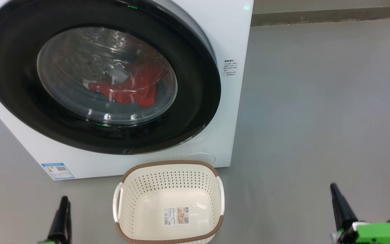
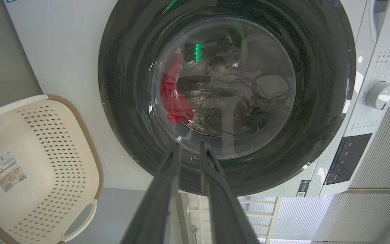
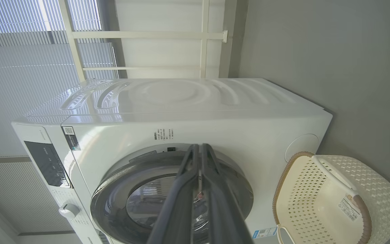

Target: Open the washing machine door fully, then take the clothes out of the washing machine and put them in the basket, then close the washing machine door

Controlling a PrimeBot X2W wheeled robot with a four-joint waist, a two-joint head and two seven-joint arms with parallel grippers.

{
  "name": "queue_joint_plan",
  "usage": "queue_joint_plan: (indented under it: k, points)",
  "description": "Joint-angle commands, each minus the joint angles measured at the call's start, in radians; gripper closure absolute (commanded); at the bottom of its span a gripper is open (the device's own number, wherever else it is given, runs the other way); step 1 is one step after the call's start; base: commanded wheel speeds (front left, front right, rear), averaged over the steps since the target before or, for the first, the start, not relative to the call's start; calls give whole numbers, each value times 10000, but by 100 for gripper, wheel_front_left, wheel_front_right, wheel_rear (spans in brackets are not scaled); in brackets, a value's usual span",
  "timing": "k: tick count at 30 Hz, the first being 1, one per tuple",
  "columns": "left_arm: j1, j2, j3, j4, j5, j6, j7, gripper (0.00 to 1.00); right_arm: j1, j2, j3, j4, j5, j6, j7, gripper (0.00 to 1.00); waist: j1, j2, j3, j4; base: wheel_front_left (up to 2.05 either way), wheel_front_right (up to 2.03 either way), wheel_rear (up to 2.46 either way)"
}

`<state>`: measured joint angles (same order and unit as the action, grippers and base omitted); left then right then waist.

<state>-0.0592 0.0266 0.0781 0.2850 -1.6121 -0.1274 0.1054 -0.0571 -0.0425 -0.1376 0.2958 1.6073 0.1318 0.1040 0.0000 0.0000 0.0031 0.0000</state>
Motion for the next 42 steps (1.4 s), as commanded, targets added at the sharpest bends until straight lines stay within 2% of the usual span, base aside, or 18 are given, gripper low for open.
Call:
queue_joint_plan:
  k: [1, 5, 9, 13, 18, 29, 42]
  points:
    - [11, -8, -2, 16, 1, 0, -1, 0, 10, 6, 1, 20, 0, 0, -1, 0, 0, 0, 0, 0, 0, 0, 0]
    - [165, -64, -49, 83, 37, -1, -72, 0, 115, 51, 68, 161, 5, 0, -59, 0, 2, 0, 6, 3, 0, 0, 0]
    - [200, -41, -83, -27, 154, -2, -193, 0, 106, 36, 178, 129, -75, -1, -180, 0, 22, 0, -17, 10, 0, 0, 0]
    - [244, -23, -107, -150, 309, -3, -313, 0, 100, -4, 302, 88, -226, -1, -302, 0, 3, 0, -2, 13, 0, 0, 0]
    - [294, 14, -129, -296, 652, -4, -460, 0, 69, -64, 456, 90, -572, -1, -456, 0, 0, 0, 7, 23, 0, 0, 0]
    - [400, 57, -161, -583, 1928, -7, -783, 0, 23, -193, 773, -35, -1858, -2, -780, 0, 0, 0, 8, 53, 0, 0, 0]
    - [507, 52, -126, -957, 4078, -10, -1165, 0, -4, -369, 1258, -150, -3480, -4, -1161, 0, 0, 0, 53, 68, 0, 0, 0]
